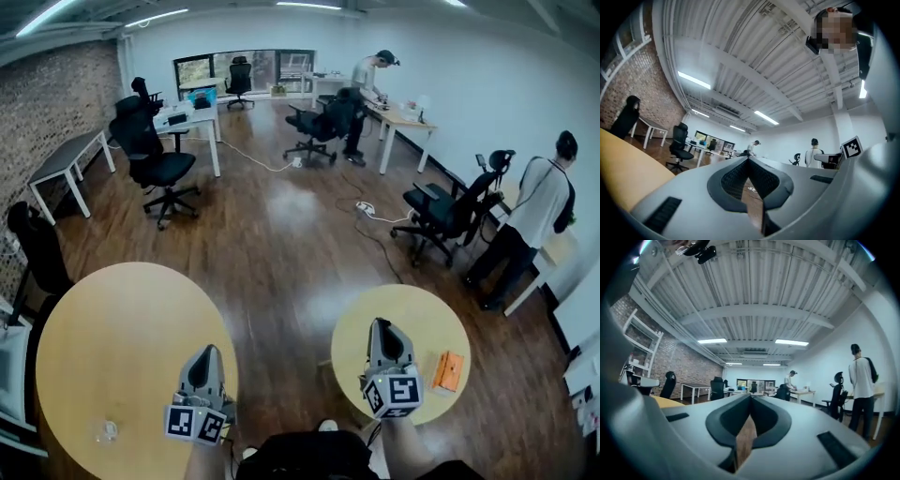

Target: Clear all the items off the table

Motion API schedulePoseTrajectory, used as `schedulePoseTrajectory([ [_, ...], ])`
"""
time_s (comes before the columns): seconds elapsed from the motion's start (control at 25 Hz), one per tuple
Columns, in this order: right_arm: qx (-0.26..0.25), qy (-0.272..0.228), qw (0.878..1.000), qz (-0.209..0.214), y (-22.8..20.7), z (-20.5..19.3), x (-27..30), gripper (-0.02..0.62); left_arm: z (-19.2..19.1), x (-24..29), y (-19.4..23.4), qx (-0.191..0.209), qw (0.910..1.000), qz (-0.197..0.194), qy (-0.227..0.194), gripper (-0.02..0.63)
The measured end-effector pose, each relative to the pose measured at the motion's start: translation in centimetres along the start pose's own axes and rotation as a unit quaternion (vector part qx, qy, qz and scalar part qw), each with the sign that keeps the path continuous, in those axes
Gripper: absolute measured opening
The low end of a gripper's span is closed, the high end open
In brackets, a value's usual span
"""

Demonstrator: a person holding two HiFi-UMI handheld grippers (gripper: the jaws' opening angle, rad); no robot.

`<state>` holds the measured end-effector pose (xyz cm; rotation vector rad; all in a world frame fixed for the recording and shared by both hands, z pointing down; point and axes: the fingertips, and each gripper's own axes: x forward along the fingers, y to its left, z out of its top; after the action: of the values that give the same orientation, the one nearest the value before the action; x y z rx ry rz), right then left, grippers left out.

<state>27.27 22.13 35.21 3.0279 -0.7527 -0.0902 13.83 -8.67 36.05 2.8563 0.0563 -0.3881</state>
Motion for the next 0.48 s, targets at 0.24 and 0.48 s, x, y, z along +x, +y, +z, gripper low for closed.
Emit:
schedulePoseTrajectory([
  [0.24,0.004,0.000,0.995,0.095,7.5,0.4,2.7,0.003,2.6,-6.1,3.7,0.026,0.9971,0.071,-0.013,0.000],
  [0.48,0.008,0.006,0.992,0.125,9.3,0.2,3.8,0.003,3.0,-6.4,3.8,0.023,0.9969,0.075,-0.009,0.000],
])
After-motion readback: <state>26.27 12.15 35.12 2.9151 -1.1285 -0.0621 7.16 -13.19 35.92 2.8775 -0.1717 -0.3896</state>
